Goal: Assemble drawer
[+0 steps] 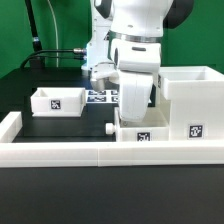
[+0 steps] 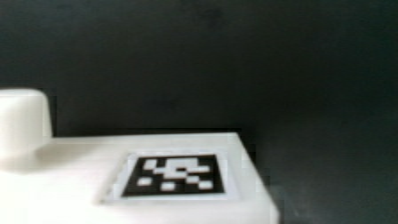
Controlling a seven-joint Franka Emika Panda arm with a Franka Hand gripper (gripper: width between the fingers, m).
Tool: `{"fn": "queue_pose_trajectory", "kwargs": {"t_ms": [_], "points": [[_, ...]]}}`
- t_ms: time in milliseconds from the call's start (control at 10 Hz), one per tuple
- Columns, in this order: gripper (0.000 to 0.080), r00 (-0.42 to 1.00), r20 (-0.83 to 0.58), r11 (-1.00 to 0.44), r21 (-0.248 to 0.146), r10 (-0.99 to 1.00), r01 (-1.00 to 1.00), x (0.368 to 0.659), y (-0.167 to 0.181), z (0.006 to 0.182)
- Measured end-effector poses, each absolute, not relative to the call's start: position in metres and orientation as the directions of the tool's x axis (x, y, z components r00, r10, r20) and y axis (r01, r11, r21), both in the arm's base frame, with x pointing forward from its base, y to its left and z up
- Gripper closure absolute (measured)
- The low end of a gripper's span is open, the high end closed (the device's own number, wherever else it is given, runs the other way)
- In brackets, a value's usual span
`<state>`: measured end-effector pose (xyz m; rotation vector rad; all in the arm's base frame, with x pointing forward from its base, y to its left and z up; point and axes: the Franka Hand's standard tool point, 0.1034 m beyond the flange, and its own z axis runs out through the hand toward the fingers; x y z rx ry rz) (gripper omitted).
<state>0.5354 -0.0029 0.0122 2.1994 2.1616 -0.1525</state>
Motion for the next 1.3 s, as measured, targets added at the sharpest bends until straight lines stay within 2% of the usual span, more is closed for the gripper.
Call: {"fn": "queue_pose_trajectory", "kwargs": {"t_ms": [700,800,900,1000,1100,1200,1300], "points": [[0.0757,0.014,-0.104,-0.016,-0.026,0.994,1.000,0.538,0.008,0.013],[0.0691,0.019,-0.105,-0.022,-0.027,0.994,0.999,0.538,0.007,0.014],[0.0490,0.026,-0.105,-0.029,-0.024,0.994,0.999,0.538,0.007,0.015],[0.0355,0.035,-0.105,-0.038,-0.021,0.994,0.999,0.540,0.008,0.018],[0.0355,0.039,-0.106,-0.041,-0.021,0.994,0.999,0.541,0.009,0.024],[0.0210,0.039,-0.110,-0.042,-0.027,0.993,0.999,0.542,0.010,0.032],[0.0210,0.042,-0.115,-0.046,-0.036,0.993,0.998,0.543,0.010,0.041]]}}
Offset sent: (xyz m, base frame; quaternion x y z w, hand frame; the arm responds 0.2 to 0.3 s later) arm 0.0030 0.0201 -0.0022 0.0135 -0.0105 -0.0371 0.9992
